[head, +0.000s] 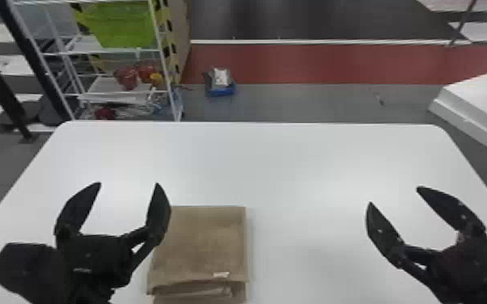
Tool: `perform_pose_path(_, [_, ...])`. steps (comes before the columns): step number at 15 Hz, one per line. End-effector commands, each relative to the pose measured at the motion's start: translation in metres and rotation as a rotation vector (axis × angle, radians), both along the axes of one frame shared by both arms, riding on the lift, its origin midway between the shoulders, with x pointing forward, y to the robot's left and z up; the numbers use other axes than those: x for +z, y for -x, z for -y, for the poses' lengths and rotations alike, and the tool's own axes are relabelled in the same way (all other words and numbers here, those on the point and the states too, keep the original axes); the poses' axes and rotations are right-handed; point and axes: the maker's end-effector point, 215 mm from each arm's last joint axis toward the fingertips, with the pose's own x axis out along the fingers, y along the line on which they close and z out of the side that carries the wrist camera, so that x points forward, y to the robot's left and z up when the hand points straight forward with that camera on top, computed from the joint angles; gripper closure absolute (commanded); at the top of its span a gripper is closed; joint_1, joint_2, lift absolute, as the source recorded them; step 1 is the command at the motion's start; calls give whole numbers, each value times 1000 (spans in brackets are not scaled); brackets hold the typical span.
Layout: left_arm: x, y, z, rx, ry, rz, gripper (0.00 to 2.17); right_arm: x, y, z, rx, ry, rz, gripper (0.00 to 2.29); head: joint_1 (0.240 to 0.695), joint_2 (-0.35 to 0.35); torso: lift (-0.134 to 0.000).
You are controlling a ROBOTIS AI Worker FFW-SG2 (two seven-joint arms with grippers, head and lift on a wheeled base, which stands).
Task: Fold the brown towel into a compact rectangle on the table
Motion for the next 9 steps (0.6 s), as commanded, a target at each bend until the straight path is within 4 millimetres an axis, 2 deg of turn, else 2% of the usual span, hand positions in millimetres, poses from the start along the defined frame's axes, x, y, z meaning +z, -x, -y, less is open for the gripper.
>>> perform_pose_path(1, [-4, -3, -1, -14, -8, -12, 12, -6, 0, 0, -2, -1, -18, 80, 695, 19, -123])
perform_pose_path(4, [-12, -5, -3, -27, -12, -34, 12, -11, -2, 3, -12, -4, -33, 80, 695, 15, -123])
perform_pose_path(9, [-14, -6, -5, -24, -14, -38, 12, -7, -3, 4, -18, 1, -23, 80, 695, 20, -123])
